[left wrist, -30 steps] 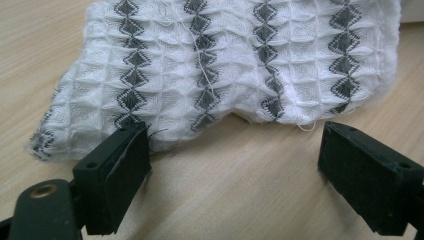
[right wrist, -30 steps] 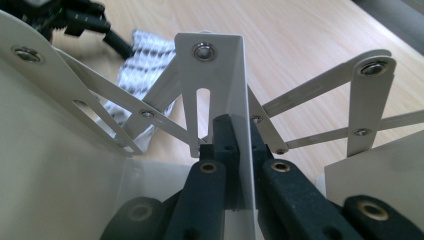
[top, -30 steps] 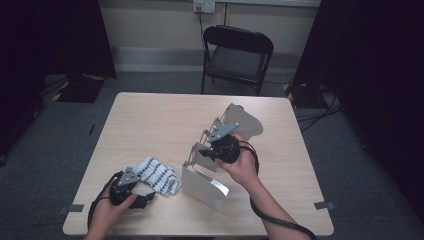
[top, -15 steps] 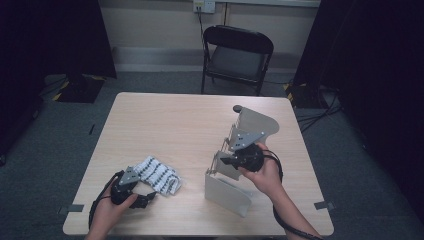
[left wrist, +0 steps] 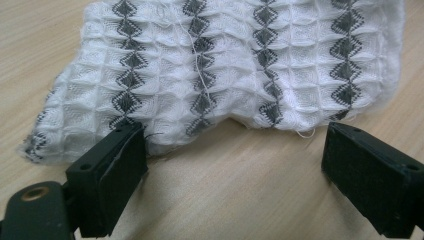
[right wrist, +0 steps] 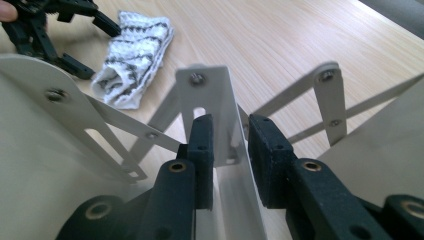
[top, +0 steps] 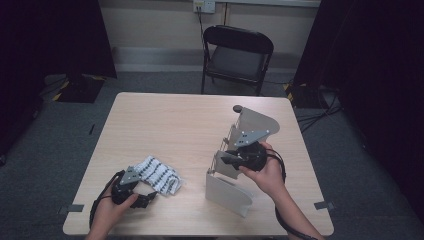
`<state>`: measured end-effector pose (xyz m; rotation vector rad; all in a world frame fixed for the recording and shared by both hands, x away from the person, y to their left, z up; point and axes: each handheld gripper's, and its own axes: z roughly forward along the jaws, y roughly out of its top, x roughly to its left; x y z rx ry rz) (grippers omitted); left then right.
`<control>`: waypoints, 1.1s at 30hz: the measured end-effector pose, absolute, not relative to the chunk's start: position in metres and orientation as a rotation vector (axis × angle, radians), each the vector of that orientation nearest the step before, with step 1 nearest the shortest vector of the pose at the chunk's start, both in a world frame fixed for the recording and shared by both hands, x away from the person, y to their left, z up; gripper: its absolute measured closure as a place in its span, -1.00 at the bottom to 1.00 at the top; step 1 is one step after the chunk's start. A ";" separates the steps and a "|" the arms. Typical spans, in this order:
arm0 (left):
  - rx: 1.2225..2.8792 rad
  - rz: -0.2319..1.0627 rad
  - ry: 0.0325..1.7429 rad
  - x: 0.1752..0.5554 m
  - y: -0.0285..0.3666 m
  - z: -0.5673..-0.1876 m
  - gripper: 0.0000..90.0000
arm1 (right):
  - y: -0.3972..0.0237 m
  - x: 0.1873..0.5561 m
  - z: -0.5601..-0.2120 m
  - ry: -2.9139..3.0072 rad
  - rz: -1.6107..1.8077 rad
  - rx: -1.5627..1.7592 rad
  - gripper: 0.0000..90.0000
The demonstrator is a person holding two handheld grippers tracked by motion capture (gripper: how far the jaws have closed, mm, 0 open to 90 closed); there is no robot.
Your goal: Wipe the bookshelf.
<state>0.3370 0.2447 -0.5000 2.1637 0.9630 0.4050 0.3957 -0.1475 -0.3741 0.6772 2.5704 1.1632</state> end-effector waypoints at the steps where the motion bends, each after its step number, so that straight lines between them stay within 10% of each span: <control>1: 2.165 0.406 0.962 0.337 0.245 -0.500 -0.77 | -0.147 0.395 -0.372 2.566 1.161 0.676 0.57; 33: 2.174 0.402 0.938 0.339 0.244 -0.500 -0.78 | -0.131 0.441 -0.353 2.407 1.100 0.857 0.25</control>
